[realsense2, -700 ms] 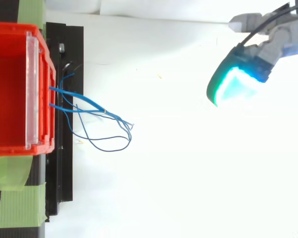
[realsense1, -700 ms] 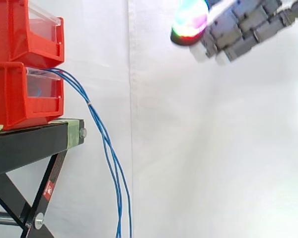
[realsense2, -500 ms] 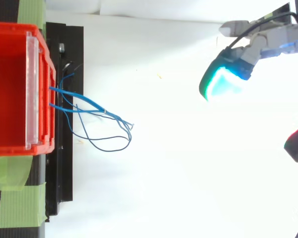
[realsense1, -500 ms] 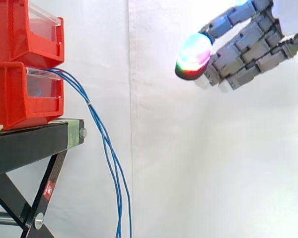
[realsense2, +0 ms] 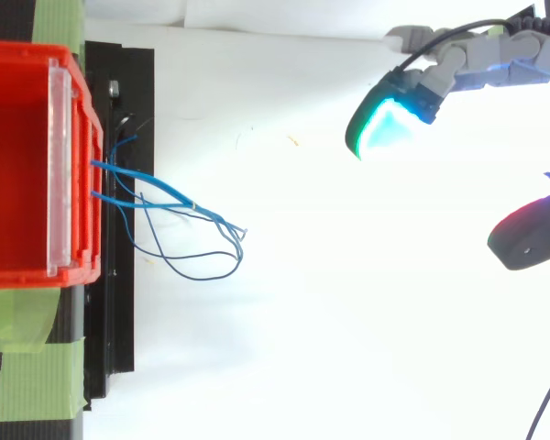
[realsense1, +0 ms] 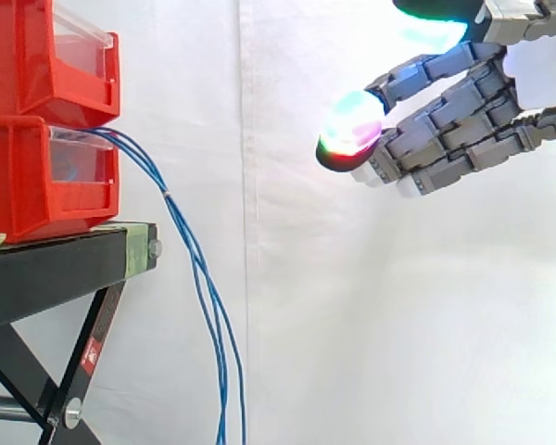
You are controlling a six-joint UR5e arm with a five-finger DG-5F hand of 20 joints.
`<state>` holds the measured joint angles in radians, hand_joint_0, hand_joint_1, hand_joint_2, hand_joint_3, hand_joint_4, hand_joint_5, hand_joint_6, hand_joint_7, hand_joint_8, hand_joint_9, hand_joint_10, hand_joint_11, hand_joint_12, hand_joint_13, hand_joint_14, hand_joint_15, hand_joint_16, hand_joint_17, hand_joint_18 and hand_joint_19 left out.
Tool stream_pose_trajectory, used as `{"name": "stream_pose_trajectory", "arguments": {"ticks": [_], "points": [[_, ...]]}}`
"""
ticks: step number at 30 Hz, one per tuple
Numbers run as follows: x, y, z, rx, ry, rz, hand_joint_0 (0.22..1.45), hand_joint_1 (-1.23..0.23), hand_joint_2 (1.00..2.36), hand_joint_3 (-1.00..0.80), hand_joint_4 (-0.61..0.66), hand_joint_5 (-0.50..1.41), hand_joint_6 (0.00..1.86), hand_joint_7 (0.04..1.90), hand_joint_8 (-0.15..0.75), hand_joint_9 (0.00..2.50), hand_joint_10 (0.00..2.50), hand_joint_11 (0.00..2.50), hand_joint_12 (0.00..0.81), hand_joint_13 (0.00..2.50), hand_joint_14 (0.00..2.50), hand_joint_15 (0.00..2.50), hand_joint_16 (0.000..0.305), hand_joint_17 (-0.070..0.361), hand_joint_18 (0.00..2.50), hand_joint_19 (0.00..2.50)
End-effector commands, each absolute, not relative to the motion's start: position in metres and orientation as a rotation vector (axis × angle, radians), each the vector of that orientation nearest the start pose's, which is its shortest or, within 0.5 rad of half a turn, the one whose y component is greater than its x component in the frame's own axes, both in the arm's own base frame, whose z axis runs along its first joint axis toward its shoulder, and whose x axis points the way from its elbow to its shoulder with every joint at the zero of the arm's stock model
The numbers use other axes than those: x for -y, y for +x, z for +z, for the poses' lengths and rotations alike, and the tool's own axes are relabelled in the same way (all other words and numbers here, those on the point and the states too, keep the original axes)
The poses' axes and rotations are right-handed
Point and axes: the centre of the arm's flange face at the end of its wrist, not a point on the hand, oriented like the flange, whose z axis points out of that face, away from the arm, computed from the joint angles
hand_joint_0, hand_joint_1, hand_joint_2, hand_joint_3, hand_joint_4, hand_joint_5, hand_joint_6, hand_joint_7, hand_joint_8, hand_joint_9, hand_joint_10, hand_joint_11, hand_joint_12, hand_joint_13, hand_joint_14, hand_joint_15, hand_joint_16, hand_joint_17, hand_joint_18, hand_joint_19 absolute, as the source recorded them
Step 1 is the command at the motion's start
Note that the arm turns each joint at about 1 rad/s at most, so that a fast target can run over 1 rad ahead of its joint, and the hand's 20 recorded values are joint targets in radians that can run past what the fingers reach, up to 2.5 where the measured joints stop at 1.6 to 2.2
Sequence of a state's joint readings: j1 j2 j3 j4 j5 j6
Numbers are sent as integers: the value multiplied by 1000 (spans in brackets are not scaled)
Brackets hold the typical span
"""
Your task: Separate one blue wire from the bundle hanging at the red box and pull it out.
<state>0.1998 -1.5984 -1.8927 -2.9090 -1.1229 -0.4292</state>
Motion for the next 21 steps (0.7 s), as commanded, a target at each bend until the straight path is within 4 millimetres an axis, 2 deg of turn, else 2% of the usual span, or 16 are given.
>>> {"name": "stream_pose_trajectory", "arguments": {"ticks": [1, 8, 11, 12, 16, 21], "points": [[81, 484, 342, -1336, 1059, 627, 523, -613, 1000, -500, 291, -194, 503, 877, 295, 420, 4, 157, 342, 110, 4, 124, 56, 127, 8, 228], [78, 484, 337, -1352, 1051, 604, 524, -609, 1000, -500, 299, -192, 503, 884, 297, 422, 4, 163, 345, 117, 5, 126, 56, 126, 15, 234], [79, 475, 308, -1391, 1045, 563, 529, -639, 1000, -500, 311, -186, 503, 904, 300, 429, 4, 165, 344, 118, 4, 122, 56, 125, 26, 233], [79, 474, 304, -1381, 1042, 567, 530, -643, 1000, -500, 308, -185, 503, 909, 299, 430, 4, 157, 343, 118, 4, 128, 56, 125, 30, 236], [79, 483, 285, -1295, 1051, 572, 544, -683, 1000, -500, 306, -184, 503, 911, 294, 429, 4, 165, 344, 129, 4, 120, 55, 124, 41, 237], [81, 489, 258, -1317, 1085, 524, 557, -725, 1000, -500, 304, -185, 503, 911, 290, 429, 4, 164, 341, 138, 4, 125, 54, 122, 58, 233]]}}
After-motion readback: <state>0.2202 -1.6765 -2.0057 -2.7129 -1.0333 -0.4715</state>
